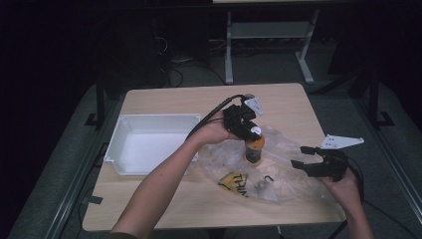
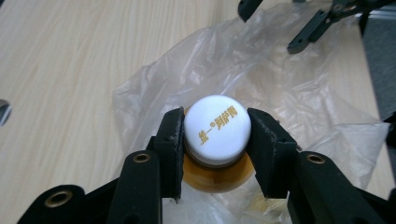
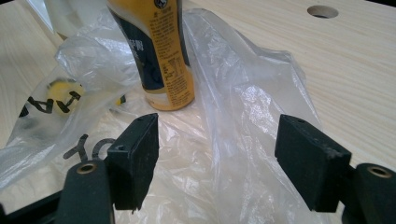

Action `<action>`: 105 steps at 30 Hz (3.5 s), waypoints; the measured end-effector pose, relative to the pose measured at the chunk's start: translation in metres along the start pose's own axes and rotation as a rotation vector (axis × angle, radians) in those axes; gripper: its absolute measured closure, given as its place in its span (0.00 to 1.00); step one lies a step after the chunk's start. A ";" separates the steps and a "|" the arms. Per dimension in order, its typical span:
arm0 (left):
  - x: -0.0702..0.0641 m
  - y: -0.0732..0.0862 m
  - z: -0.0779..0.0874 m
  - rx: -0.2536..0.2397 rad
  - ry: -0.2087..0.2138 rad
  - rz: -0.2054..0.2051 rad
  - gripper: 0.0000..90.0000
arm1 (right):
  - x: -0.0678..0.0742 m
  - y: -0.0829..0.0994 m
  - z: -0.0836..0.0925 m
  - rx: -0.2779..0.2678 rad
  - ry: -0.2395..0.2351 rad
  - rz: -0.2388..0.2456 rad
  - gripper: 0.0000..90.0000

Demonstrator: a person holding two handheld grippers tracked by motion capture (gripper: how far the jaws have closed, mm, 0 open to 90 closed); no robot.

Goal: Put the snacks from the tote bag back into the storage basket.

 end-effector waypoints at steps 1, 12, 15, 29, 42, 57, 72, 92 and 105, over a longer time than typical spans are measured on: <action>-0.001 -0.001 0.000 0.009 -0.001 -0.015 0.65 | 0.000 0.000 0.000 -0.003 0.000 0.002 0.33; 0.003 -0.004 0.001 0.046 -0.013 0.018 0.65 | 0.001 0.001 0.002 -0.005 0.000 -0.002 0.33; 0.002 -0.004 0.001 0.053 -0.017 0.014 0.65 | 0.002 0.001 0.002 -0.005 -0.002 0.006 0.33; 0.003 -0.016 0.011 0.023 -0.022 0.035 0.66 | 0.002 0.000 0.001 -0.008 0.002 0.007 0.33; 0.001 -0.034 0.032 0.015 -0.048 0.021 0.66 | -0.002 0.001 0.005 -0.027 0.013 -0.007 0.34; 0.003 -0.047 0.066 0.007 -0.076 0.016 0.66 | -0.005 0.001 0.010 -0.039 0.022 -0.019 0.33; 0.009 -0.047 0.091 0.012 -0.120 0.025 0.66 | -0.005 0.007 0.011 -0.043 0.017 -0.035 0.33; 0.014 -0.023 0.127 0.026 -0.195 0.061 0.65 | -0.010 0.006 0.014 -0.068 0.033 -0.059 0.32; 0.014 0.004 0.155 0.021 -0.224 0.106 0.65 | -0.015 0.005 0.019 -0.103 0.038 -0.088 0.32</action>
Point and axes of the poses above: each handheld gripper's, and its own axes: z roughly backward along the jaws, y roughly out of its underside, x roughly to its left, the point moved 8 cm from there along -z, roughly forward along the jaws, and after that the axes turned 7 degrees about -x, right-handed, at the moved point
